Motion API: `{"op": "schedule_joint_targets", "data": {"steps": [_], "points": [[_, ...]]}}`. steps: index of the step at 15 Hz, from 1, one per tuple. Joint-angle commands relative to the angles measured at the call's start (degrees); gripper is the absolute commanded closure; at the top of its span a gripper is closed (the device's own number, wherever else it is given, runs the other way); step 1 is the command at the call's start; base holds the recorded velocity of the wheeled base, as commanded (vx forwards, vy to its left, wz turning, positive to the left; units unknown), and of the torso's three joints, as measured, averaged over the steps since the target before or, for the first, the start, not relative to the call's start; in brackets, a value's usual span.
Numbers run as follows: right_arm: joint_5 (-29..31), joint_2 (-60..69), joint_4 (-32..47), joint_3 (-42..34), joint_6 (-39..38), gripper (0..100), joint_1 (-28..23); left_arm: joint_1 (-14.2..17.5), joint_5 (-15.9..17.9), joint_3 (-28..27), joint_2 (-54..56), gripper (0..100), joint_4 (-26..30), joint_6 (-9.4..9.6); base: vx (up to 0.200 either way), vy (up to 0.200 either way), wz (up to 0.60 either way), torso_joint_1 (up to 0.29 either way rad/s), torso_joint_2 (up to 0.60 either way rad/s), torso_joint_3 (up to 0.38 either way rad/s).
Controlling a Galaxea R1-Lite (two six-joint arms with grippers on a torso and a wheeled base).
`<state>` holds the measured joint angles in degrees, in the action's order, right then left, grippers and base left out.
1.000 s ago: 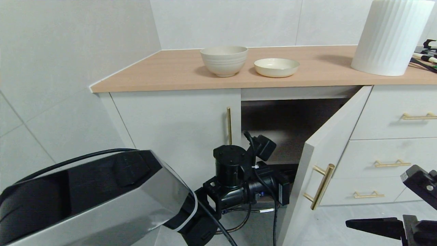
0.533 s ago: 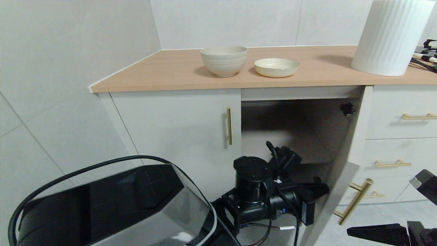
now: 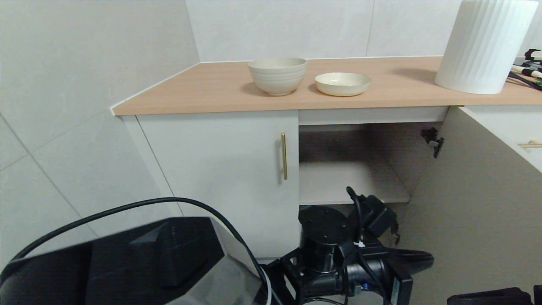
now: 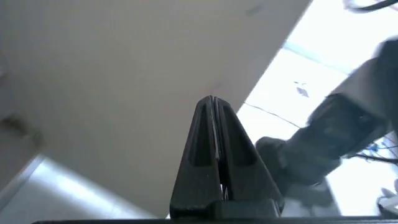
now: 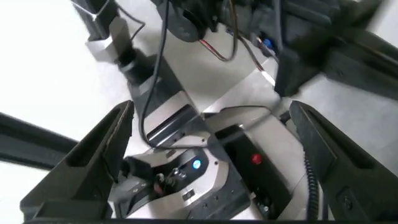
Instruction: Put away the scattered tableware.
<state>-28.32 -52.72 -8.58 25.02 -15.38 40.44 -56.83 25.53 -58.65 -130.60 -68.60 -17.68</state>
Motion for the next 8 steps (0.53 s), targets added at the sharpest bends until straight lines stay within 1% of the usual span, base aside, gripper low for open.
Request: {"op": "schedule_joint_targets", "data": {"steps": [1, 2, 4, 5, 6, 7, 8], "points": [[1.8, -1.5, 0.0, 0.7, -0.1, 0, -1.8, 4.6, -0.2, 6.4, 4.4, 100, 0.0, 0.01, 0.0, 0.0, 0.0, 0.0, 0.0, 0.0], [3.4, -2.5, -0.1, 0.8, -0.1, 0, -2.5, 6.5, -0.2, 9.9, 6.7, 100, 0.0, 0.1, 0.0, 0.0, 0.0, 0.0, 0.0, 0.0], [6.3, -4.1, 0.1, 1.7, -0.2, 0, -2.6, 11.5, -0.2, 16.9, 13.1, 100, 0.0, 0.19, 0.0, 0.0, 0.0, 0.0, 0.0, 0.0], [7.9, -5.4, 0.2, 2.1, -0.3, 0, -2.7, 14.5, -0.2, 20.6, 16.9, 100, 0.0, 0.8, 0.0, 0.0, 0.0, 0.0, 0.0, 0.0], [8.5, -6.4, 0.2, 2.1, -0.3, 0, -2.8, 15.9, -0.2, 22.0, 18.4, 100, 0.0, 1.5, 0.0, 0.0, 0.0, 0.0, 0.0, 0.0], [9.9, -10.3, 0.1, 2.8, 0.2, 0, -5.3, 20.1, -0.2, 27.1, 23.7, 100, 0.1, 4.23, 0.0, 0.0, 0.0, 0.0, 0.0, 0.0], [10.0, -12.8, 0.0, 4.3, 0.5, 0, -6.2, 22.7, -0.2, 30.1, 27.2, 100, 0.2, 4.84, 0.0, 0.0, 0.0, 0.0, 0.0, 0.0]]}}
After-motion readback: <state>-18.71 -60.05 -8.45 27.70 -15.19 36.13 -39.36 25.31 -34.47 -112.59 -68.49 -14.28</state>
